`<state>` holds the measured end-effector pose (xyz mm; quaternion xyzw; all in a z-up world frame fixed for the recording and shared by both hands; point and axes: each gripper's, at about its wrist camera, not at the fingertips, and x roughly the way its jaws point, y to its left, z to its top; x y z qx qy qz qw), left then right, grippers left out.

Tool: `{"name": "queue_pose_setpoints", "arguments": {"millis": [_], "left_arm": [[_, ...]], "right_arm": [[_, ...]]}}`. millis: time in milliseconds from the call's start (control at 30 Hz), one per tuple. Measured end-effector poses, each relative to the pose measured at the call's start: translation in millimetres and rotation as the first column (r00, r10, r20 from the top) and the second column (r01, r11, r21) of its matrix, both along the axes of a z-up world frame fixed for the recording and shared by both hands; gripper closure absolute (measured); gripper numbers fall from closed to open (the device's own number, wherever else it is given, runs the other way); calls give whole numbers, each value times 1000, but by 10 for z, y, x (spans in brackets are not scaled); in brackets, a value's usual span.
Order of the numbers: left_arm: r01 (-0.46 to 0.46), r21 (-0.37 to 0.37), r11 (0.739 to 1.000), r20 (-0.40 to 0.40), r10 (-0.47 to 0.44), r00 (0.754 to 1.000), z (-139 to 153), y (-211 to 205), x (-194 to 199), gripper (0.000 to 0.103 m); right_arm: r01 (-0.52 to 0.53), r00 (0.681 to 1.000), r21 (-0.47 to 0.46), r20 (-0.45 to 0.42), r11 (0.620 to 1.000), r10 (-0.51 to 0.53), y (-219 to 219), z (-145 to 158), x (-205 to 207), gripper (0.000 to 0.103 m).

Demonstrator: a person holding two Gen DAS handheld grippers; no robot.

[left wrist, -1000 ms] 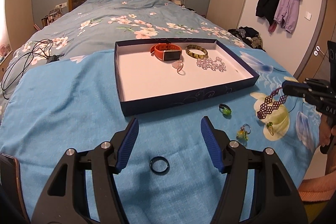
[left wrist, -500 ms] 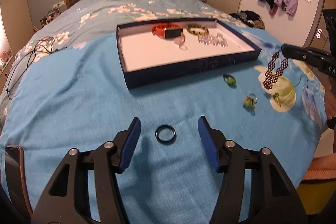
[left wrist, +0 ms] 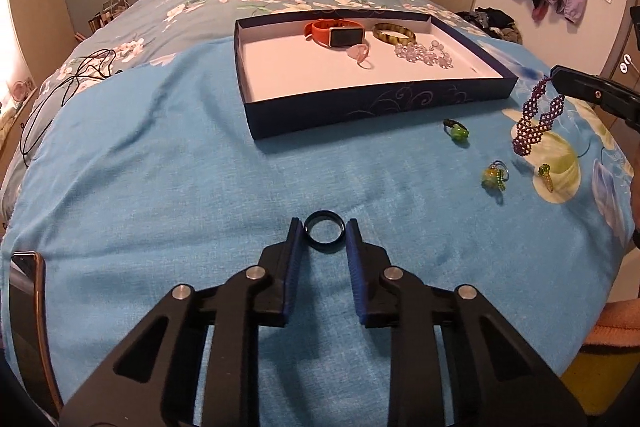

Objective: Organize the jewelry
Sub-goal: 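Grasp the black ring with the left tool while the right tool grasps the purple beaded necklace, then carry the black ring toward the box with the left tool while the right tool carries the necklace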

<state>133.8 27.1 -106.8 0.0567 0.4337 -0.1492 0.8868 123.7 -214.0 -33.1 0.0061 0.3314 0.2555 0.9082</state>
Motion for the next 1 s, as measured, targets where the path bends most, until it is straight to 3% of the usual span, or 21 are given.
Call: {"name": "queue_pose_setpoints", "arguments": {"millis": [367, 1000], "left_arm": [[-4, -35, 999, 21, 4, 1000, 71, -11, -8, 81], [68, -70, 995, 162, -55, 985, 561, -230, 133, 81]], "right_arm": [[3, 1000, 18, 13, 1000, -4, -10, 41, -3, 100], [9, 997, 38, 72, 999, -11, -26, 242, 155, 100]]}}
